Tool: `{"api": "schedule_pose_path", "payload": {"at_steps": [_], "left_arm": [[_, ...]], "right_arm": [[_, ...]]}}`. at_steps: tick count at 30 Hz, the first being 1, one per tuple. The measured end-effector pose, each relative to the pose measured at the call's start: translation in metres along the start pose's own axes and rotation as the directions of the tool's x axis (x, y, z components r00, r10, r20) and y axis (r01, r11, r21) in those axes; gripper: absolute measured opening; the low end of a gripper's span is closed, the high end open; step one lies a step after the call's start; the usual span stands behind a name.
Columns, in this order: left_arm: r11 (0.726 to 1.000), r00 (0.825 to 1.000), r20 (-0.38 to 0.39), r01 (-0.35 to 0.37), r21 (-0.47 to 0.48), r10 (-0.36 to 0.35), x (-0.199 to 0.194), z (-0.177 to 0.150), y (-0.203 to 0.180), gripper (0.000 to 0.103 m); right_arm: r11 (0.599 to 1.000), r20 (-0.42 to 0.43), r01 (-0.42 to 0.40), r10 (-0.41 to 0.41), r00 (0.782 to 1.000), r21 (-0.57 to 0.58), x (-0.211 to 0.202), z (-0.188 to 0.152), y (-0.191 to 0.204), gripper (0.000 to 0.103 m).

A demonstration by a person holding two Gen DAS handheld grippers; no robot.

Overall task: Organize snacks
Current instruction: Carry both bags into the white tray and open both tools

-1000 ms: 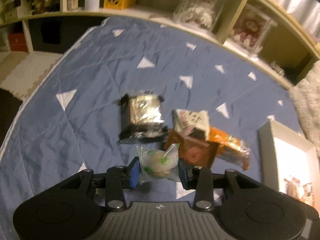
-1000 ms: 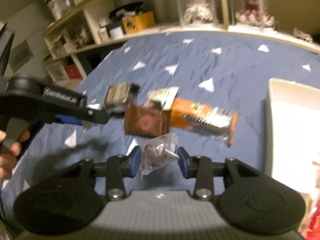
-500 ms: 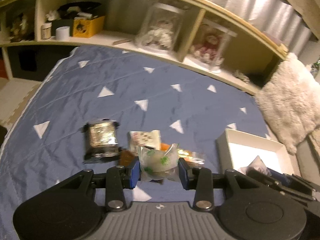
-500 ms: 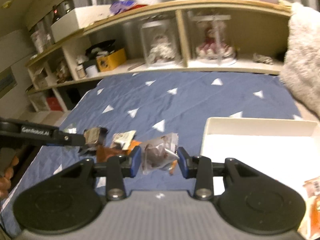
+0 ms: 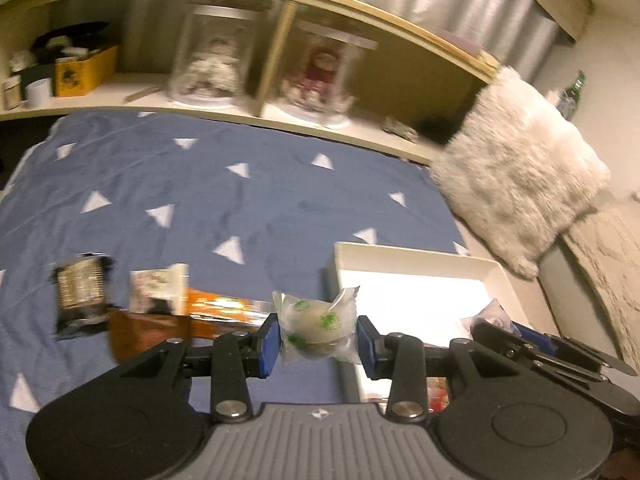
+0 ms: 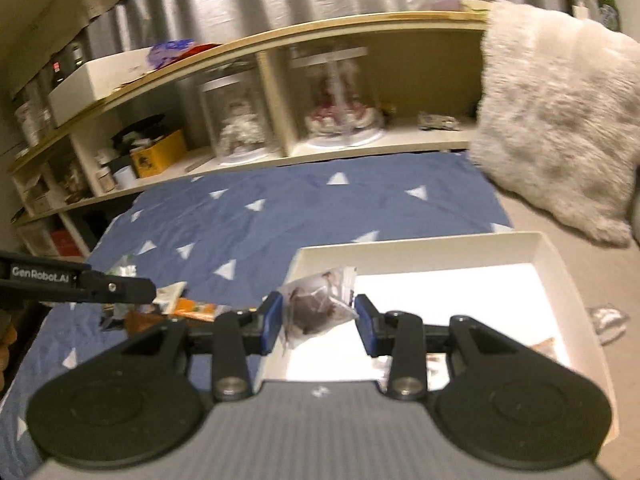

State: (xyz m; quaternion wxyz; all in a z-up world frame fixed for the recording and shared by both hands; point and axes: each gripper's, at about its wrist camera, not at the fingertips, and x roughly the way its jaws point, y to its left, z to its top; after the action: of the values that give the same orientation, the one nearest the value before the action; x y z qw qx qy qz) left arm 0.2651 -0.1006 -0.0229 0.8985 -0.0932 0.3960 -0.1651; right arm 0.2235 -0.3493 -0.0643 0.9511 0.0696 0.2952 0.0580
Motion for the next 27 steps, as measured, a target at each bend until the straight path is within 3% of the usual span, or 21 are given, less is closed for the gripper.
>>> {"api": "schedule_pose_path", "payload": {"at_steps": [15,27], "left_arm": [[0.991,0.987,-0.148,0.073,0.108,-0.056,0.082,-0.017,-0.094,0.042],[0.993,0.964,-0.263,0.009,0.121,0.023,0.14,-0.024,-0.089,0.042]], "right_arm": [[0.967,-0.041,0.129,-0.122,0.992,0.219,-0.005,-0.027,-0.108,0.045],[0.949,-0.122,0.142,-0.111,0.986,0.281,0.034,-0.03,-0.13,0.045]]}}
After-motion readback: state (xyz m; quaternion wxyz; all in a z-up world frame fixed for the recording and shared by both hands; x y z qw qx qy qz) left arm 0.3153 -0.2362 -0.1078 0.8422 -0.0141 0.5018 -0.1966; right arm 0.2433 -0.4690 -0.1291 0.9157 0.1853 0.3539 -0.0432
